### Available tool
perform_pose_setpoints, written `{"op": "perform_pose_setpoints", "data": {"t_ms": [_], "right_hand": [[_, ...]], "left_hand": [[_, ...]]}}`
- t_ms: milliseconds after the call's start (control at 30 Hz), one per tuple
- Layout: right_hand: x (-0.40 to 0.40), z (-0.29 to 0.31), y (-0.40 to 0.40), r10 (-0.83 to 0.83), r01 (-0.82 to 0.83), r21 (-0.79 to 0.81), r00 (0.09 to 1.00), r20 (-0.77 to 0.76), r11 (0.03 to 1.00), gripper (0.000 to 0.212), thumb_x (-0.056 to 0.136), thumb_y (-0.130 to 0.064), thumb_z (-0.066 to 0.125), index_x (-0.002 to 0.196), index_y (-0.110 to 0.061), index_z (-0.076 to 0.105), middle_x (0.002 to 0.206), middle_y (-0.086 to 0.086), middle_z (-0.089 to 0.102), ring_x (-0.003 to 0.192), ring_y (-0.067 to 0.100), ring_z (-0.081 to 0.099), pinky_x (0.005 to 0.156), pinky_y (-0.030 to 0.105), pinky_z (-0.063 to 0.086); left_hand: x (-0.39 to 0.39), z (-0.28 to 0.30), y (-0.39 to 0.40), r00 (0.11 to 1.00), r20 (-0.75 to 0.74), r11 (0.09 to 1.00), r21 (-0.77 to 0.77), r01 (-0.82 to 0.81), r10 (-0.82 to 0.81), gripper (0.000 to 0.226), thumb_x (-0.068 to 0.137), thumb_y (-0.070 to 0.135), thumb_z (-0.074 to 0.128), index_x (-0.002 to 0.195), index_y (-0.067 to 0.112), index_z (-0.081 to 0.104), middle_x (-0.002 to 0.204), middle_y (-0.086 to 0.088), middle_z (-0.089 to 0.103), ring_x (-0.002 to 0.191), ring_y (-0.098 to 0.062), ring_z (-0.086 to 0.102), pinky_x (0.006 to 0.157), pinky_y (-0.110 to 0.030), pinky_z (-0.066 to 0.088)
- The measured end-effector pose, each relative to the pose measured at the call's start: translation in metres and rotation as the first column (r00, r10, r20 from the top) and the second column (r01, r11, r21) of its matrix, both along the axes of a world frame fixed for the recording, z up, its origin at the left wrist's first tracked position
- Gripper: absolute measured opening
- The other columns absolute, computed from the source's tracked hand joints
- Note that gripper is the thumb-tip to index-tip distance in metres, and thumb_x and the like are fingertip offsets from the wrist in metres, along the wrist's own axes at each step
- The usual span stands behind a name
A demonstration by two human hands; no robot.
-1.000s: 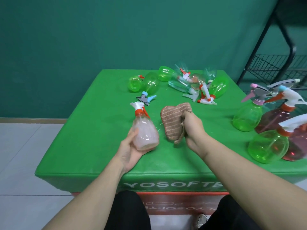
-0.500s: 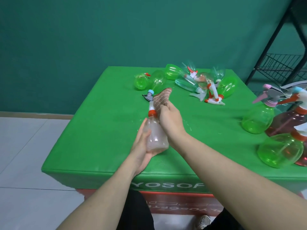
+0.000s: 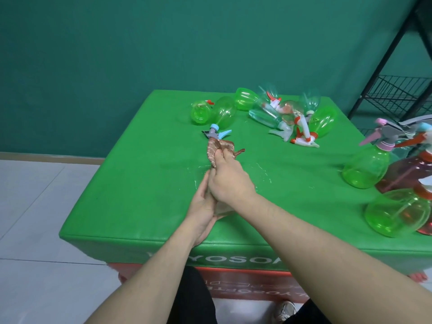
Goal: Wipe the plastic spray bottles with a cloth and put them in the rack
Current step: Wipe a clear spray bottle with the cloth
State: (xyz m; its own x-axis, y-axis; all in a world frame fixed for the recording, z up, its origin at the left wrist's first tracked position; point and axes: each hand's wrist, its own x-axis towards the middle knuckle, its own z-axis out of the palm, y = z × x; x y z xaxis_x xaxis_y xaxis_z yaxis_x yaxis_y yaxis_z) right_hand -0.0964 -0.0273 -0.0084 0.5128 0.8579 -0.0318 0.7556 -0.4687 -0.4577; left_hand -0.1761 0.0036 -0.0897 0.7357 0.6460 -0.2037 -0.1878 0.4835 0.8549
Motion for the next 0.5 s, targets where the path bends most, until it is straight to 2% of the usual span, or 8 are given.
{"op": "perform_pose_setpoints", "data": {"t_ms": [100,133,233,300,400,500], "right_hand": [[0.005,0.001,-0.004,0.012,-0.011,-0.032,1.000,0.028,0.999,0.055,0.105,-0.029,0.034,0.157,-0.013,0.028,0.158,0.009,0.025,0.136,0.033,0.040,0.112,0.050,0.039],[0.007,0.003,-0.005,0.019,-0.017,-0.045,0.999,0.046,0.999,0.051,0.104,-0.028,0.035,0.152,-0.012,0.034,0.153,0.008,0.027,0.131,0.034,0.045,0.107,0.050,0.043],[0.015,0.006,-0.007,0.053,-0.049,-0.036,0.992,0.113,0.998,0.039,0.103,-0.025,0.039,0.138,-0.009,0.045,0.147,0.006,0.031,0.117,0.036,0.055,0.097,0.048,0.048],[0.019,0.003,-0.011,0.091,-0.092,0.000,0.984,0.150,0.996,0.042,0.102,-0.024,0.040,0.140,-0.007,0.046,0.151,0.005,0.032,0.119,0.037,0.054,0.100,0.049,0.046],[0.023,-0.004,-0.016,0.116,-0.126,0.055,0.980,0.162,0.990,0.047,0.101,-0.024,0.040,0.147,-0.012,0.045,0.156,0.002,0.035,0.132,0.030,0.046,0.108,0.049,0.041],[0.025,-0.008,-0.017,0.142,-0.154,0.096,0.983,0.118,0.983,0.045,0.101,-0.023,0.041,0.143,-0.014,0.052,0.154,0.000,0.043,0.140,0.022,0.041,0.114,0.048,0.037]], "left_hand": [[-0.001,0.002,0.001,1.000,0.000,1.000,-0.016,0.023,-0.023,0.080,0.087,0.024,0.068,0.157,0.034,0.032,0.142,0.001,0.062,0.121,-0.027,0.066,0.103,-0.055,0.050],[-0.001,0.002,0.001,1.000,0.005,0.999,-0.022,0.030,-0.030,0.078,0.090,0.023,0.067,0.158,0.034,0.030,0.145,0.001,0.059,0.122,-0.027,0.065,0.102,-0.055,0.052],[-0.002,0.002,0.001,0.999,0.022,0.999,-0.034,0.030,-0.029,0.075,0.094,0.020,0.065,0.158,0.035,0.029,0.150,0.004,0.055,0.122,-0.024,0.065,0.085,-0.041,0.061],[-0.003,0.005,-0.001,0.999,0.034,0.999,-0.035,0.024,-0.023,0.081,0.086,0.023,0.069,0.157,0.033,0.031,0.142,0.011,0.061,0.117,-0.021,0.068,0.079,-0.038,0.061],[-0.002,0.010,-0.003,0.998,0.054,1.000,-0.019,0.020,-0.019,0.084,0.081,0.025,0.071,0.156,0.033,0.033,0.122,0.021,0.070,0.111,-0.018,0.071,0.076,-0.038,0.062],[-0.003,0.007,-0.002,0.999,0.037,0.999,-0.046,0.023,-0.021,0.074,0.092,0.021,0.066,0.156,0.034,0.031,0.129,0.014,0.068,0.112,-0.022,0.071,0.080,-0.041,0.062]]}}
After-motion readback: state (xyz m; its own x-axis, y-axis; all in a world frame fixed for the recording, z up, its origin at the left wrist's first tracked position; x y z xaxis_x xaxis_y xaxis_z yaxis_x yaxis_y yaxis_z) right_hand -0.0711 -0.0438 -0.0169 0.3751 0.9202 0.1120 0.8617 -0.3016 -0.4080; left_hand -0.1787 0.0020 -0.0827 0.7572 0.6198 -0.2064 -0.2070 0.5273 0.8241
